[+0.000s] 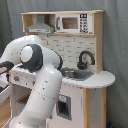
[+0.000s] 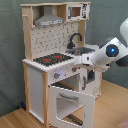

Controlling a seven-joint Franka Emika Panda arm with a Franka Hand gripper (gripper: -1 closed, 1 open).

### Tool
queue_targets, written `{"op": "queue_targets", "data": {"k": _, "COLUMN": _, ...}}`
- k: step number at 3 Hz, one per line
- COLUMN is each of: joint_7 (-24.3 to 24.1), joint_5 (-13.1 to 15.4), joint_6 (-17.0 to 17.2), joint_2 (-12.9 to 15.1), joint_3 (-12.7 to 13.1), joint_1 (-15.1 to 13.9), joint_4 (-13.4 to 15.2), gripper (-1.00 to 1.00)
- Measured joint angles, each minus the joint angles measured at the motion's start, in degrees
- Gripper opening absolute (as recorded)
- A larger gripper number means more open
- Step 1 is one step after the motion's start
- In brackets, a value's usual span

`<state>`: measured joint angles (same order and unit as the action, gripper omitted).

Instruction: Play with the kitchen

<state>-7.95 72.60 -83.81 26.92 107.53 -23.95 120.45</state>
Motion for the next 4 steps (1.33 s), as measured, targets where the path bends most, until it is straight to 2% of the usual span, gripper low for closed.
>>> {"op": "queue_targets", "data": {"k": 1, "joint_7": 3.76, "joint_5": 2.93, "joint_6": 0.00, "joint_2": -3.45, "joint_3": -0.52, "joint_1": 1.79, "joint_4": -0.09, "gripper": 1.00}}
{"op": "queue_targets", "data": {"k": 2, "joint_7": 7.20, "joint_5": 5.29, "joint_6": 0.00, "joint_2": -7.47, "joint_3": -2.26, "joint_1": 4.25, "joint_4": -0.49, "gripper": 1.00}}
{"op": "queue_targets", "data": {"k": 4, "joint_7": 13.79, "joint_5": 8.02, "joint_6": -0.59, "joint_2": -16.76, "joint_3": -5.92, "joint_1": 6.79, "joint_4": 0.38, "gripper": 1.00}}
